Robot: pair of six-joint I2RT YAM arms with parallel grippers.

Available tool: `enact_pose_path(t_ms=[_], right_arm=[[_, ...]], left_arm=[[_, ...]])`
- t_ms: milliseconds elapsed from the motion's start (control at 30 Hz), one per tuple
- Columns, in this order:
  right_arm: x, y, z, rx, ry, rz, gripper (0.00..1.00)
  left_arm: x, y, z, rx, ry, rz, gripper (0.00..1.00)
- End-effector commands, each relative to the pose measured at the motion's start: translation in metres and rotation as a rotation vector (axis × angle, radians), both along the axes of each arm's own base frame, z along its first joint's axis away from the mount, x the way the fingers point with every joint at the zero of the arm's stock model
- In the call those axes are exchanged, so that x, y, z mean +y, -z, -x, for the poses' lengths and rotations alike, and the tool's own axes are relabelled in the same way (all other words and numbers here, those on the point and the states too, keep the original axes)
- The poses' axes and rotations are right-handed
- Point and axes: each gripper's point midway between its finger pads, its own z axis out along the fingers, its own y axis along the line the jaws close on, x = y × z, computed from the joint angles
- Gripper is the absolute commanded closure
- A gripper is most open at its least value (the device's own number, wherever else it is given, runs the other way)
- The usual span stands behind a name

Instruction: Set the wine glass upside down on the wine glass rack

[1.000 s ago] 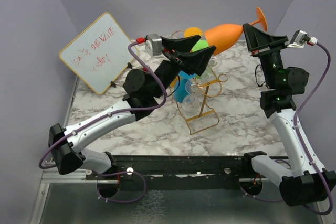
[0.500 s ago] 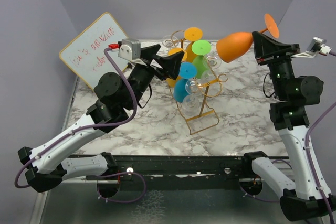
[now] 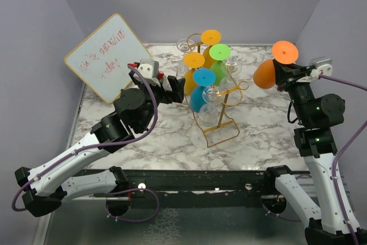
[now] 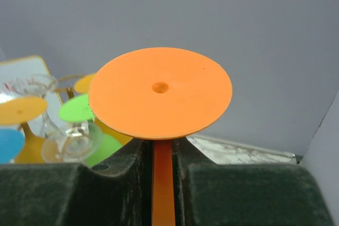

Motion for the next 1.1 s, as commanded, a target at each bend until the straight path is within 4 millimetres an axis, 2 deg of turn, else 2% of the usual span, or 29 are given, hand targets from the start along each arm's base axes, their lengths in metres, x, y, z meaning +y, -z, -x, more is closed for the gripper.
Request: enact_pose_path(t_ms=[0,167,333,600,1067], right_arm=[[0.008,0.036,-0.008,0.046,-0.028,0.176,0.99],[0.024,0.056,-0.009,0.086,-0.122,0.203,0.99],[0.039,0.076,-0.002,0.124,-0.212,0.207,0.99],[0.052,0.094,0.015,0.123,-0.305,0.212,0.99],[0.061,0.111,0.021,0.147,-0.366,0.211,1.0]], left_arm=[[0.005,0.002,0.0,0.007,-0.032,0.033,0.02],[0.013,0.008,-0.002,0.018,-0.07,0.011,0.03],[0.023,0.01,0.0,0.021,-0.098,0.012,0.02],[0.036,0.006,0.003,0.015,-0.126,0.007,0.02],[0.029,0.011,0.002,0.03,-0.111,0.007,0.02]])
